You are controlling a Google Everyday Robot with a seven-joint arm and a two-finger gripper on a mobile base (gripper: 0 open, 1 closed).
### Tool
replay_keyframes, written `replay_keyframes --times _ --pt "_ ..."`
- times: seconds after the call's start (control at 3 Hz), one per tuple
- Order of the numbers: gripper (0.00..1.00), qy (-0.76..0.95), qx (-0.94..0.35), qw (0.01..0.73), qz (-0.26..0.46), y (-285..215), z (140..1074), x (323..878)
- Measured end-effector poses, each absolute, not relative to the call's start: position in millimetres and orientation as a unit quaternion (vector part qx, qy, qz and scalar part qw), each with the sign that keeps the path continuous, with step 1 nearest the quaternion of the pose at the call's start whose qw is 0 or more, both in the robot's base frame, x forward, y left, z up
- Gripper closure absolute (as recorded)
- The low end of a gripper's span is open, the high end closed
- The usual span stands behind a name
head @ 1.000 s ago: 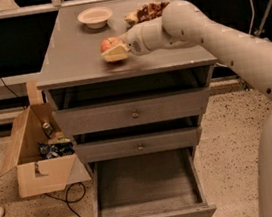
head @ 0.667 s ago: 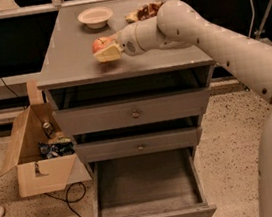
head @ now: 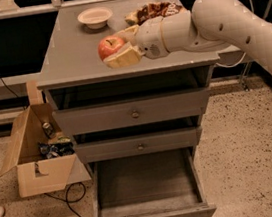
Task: Place apple into bottom drawer
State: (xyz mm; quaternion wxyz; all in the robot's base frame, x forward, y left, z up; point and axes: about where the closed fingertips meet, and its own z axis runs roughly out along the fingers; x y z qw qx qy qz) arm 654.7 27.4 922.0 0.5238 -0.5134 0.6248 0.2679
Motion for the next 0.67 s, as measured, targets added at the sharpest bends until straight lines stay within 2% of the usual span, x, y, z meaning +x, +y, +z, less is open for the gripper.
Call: replay_keyframes --times 0.33,0.67 --pt "1.0 0.625 -0.513 0.524 0.268 27 922 655" --pt "1.0 0.638 -0.515 0.504 0.271 19 895 628"
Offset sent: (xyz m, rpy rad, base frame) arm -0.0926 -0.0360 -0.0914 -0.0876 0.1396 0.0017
